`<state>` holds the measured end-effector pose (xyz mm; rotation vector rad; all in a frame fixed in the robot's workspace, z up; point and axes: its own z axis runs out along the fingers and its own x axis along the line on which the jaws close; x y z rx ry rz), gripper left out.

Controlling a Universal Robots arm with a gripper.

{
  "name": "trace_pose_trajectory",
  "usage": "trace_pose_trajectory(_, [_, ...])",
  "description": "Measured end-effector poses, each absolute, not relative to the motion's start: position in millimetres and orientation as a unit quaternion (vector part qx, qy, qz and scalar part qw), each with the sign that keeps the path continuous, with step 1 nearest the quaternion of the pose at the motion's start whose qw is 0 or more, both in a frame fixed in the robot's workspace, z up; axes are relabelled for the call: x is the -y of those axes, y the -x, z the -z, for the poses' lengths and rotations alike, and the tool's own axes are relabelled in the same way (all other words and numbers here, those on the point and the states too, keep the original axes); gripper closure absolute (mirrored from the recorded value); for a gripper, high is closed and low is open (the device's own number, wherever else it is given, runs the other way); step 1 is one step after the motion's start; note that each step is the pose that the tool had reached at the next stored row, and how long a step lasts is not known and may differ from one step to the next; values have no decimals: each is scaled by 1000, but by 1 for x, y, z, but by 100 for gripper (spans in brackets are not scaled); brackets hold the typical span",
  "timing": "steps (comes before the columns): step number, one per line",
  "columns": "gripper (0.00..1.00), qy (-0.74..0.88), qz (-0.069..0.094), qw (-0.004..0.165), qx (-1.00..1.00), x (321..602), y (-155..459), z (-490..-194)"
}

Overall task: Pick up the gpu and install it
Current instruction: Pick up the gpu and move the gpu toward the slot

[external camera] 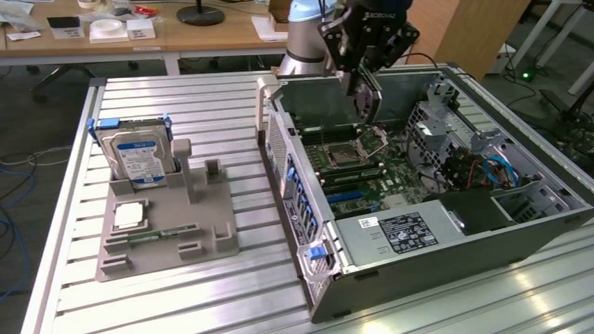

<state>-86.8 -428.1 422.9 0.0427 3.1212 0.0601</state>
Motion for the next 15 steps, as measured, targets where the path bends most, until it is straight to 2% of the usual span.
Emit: trace_pose_trajectory(15, [72,-13,-19,10,-1000,428,19,-418])
